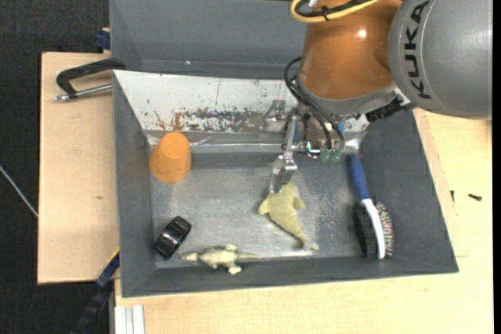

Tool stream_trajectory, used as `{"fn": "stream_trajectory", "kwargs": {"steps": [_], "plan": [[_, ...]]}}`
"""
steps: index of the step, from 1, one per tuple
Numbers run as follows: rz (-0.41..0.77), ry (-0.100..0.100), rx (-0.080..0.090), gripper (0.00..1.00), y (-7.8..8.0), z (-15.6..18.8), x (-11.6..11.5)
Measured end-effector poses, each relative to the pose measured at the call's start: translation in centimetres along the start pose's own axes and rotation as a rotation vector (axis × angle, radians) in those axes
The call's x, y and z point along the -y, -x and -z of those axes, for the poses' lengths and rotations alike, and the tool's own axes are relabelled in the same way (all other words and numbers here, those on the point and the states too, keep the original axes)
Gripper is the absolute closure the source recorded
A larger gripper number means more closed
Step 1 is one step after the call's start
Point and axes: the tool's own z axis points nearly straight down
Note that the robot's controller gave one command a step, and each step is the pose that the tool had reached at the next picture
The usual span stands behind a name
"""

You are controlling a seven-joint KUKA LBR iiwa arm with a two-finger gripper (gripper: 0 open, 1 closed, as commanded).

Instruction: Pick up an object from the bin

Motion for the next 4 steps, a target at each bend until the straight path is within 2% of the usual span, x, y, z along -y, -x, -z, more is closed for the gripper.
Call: {"fn": "stream_trajectory", "kwargs": {"steps": [1,2,3,4], "plan": [[0.428,0.001,0.015,0.0,-0.6,-14.4,7.5],[0.391,-0.003,0.01,0.0,-2.3,-11.6,9.9],[0.841,-0.002,0.006,0.0,-4.8,-11.8,8.0],[1.142,-0.005,0.011,0.0,-3.9,-14.6,9.3]]}}
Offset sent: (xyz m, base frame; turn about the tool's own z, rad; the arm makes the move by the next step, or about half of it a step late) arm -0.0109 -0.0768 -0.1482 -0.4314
